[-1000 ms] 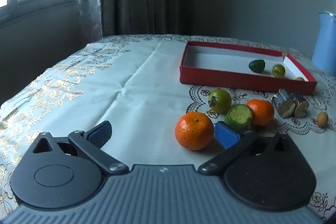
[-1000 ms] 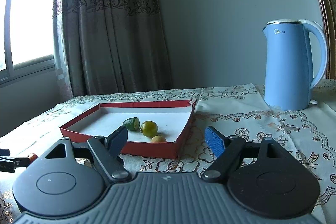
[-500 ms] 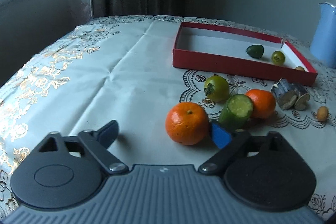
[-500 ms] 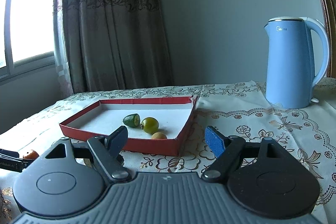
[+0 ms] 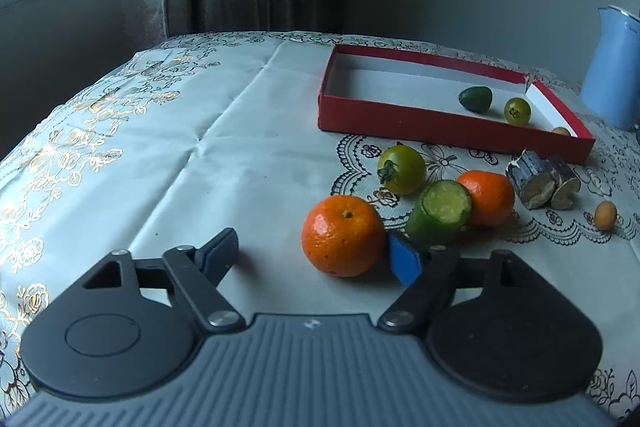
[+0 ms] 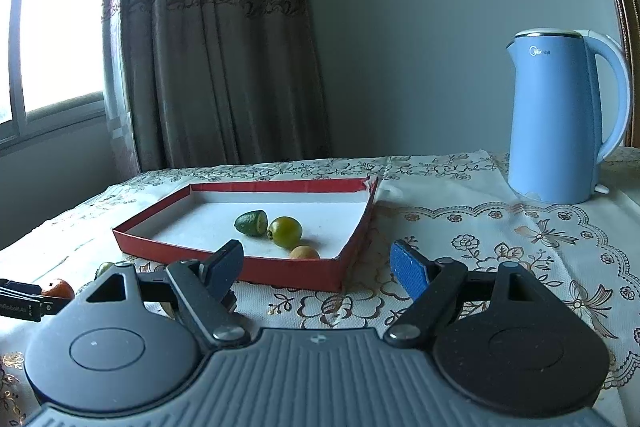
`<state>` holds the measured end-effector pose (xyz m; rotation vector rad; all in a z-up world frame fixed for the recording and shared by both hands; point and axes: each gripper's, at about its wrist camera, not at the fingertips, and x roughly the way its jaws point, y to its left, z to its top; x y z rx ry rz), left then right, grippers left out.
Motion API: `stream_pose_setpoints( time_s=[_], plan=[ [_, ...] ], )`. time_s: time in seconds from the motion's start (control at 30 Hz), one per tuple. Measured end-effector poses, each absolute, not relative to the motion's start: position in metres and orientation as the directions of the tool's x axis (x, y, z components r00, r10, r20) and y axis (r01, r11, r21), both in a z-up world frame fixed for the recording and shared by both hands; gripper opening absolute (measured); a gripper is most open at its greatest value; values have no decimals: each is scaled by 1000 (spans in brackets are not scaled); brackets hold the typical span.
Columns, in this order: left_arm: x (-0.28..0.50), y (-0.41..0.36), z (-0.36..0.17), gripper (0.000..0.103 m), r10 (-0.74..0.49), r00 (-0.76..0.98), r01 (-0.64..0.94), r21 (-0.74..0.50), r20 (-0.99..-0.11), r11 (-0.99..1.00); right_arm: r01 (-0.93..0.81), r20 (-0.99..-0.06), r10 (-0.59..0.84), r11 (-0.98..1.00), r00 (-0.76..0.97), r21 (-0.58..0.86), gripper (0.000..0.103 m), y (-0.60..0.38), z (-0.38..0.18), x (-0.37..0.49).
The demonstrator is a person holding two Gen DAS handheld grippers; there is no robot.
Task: Organize fruits
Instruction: 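Move the left gripper to the tangerine and close on it, then carry the tangerine into the red box and open the left gripper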
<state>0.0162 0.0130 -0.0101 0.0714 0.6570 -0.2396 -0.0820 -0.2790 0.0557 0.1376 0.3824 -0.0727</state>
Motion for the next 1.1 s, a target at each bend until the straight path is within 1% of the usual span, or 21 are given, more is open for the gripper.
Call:
stream_pose_setpoints(
  time_s=[0.03,0.1,0.13,0.2,0.23,0.4,0.53,0.63,0.77,0.9,1.1],
  plan=[
    [16,11,-10,68,-202,764,251,-7,-613,968,96,-378,-45,988,925,119,81,-279,55,-82],
    [17,7,-10,56,-207,761,265,2,-615,964,96,-380,-44,988,924,117,81,-279,55,-81],
    [16,5,-11,54,-209,760,270,7,-615,963,95,-382,-44,989,923,117,81,-279,55,-81],
    [16,1,-11,43,-214,759,282,14,-614,959,94,-383,-43,989,923,116,81,-279,54,-81],
    [15,0,-11,40,-222,757,291,13,-615,957,94,-384,-42,989,922,116,81,-279,54,-81],
    [13,-2,-10,40,-210,760,285,25,-614,958,91,-386,-40,989,921,115,81,-279,54,-81],
    [11,0,-7,40,-167,772,246,46,-614,968,90,-385,-39,989,922,116,81,-279,55,-81],
    [6,0,1,40,-146,789,224,59,-597,973,91,-380,-40,989,924,117,81,-279,55,-82],
    [-1,-5,19,40,-136,820,216,80,-556,973,93,-376,-42,989,926,119,81,-279,55,-82],
    [-2,-18,44,40,-130,861,212,114,-492,971,93,-366,-42,988,930,122,81,-278,57,-83],
    [15,-47,74,40,-131,897,206,138,-421,969,92,-354,-38,986,934,138,81,-281,59,-84]
  ],
)
